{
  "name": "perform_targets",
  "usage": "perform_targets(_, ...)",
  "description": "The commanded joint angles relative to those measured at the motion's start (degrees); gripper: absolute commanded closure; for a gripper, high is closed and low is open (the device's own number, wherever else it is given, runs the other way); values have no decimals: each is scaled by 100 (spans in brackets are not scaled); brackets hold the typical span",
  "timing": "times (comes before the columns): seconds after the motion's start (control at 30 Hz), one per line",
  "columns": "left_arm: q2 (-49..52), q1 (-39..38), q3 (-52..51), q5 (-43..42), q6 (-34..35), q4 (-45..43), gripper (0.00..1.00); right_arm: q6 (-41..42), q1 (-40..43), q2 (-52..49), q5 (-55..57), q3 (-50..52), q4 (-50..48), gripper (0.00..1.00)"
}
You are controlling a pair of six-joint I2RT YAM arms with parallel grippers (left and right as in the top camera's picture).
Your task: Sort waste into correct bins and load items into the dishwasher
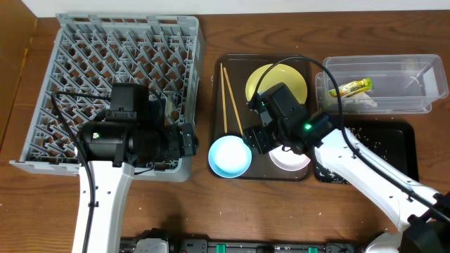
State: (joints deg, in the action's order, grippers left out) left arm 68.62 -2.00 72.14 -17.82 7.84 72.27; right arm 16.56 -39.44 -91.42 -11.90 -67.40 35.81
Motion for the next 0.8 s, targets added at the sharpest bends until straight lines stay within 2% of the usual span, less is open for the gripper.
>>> perform_targets(0.0,-13,-17,-2,74,-55,37,2,13,4,-33,48,-31,20,1)
perform_targets(0.53,-15,-17,-2,74,-55,37,2,-28,24,-31,-138,-31,229,1)
perform_targets(0.67,-15,-17,-2,74,-55,37,2,-402,378,234,2,-31,282,1)
perform_targets(0.77,-15,-17,-2,74,-55,37,2,-938,769,817,15,-31,155,1)
